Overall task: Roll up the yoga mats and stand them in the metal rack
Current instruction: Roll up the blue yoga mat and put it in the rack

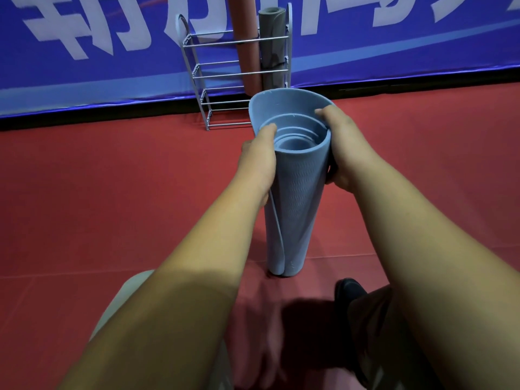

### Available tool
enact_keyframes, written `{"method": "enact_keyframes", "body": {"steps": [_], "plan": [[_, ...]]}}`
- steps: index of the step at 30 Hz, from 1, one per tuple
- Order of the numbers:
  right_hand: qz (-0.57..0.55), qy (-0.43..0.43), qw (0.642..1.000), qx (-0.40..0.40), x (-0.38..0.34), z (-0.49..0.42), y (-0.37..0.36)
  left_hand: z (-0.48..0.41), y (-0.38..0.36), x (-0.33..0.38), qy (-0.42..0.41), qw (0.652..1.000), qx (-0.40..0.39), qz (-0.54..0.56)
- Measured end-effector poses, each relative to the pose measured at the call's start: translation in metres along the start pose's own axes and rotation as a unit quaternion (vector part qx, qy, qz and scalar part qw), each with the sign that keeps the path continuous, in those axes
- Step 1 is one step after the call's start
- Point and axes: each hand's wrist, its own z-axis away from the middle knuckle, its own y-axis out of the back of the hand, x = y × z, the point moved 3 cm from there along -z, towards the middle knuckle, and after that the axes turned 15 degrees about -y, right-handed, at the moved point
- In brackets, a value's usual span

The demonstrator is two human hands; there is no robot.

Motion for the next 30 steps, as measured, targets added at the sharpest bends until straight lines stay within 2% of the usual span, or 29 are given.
{"method": "enact_keyframes", "body": {"steps": [2, 5, 9, 13, 17, 23, 30], "plan": [[0.020, -0.003, 1.000, 0.006, 0.000, -0.004, -0.001, 0.010, 0.002, 0.028, -0.022, 1.000, -0.005, -0.002], [0.031, -0.010, 0.999, 0.030, -0.002, -0.009, -0.003, 0.001, 0.008, 0.047, -0.061, 0.998, 0.032, 0.001], [0.016, 0.024, 0.994, 0.108, -0.012, -0.009, 0.000, -0.011, 0.004, 0.045, -0.098, 0.992, 0.044, -0.059], [-0.003, 0.035, 0.992, 0.119, -0.015, -0.011, -0.002, -0.013, -0.002, 0.039, -0.137, 0.985, 0.057, -0.092], [0.021, 0.032, 0.988, 0.152, -0.012, -0.023, -0.004, -0.014, 0.000, 0.033, -0.141, 0.980, 0.077, -0.113], [0.037, 0.018, 0.988, 0.151, 0.003, -0.047, 0.007, 0.003, -0.009, 0.011, -0.134, 0.978, 0.094, -0.132], [0.025, -0.032, 0.993, 0.111, 0.003, -0.030, 0.007, 0.000, -0.006, 0.015, -0.114, 0.981, 0.089, -0.128]]}}
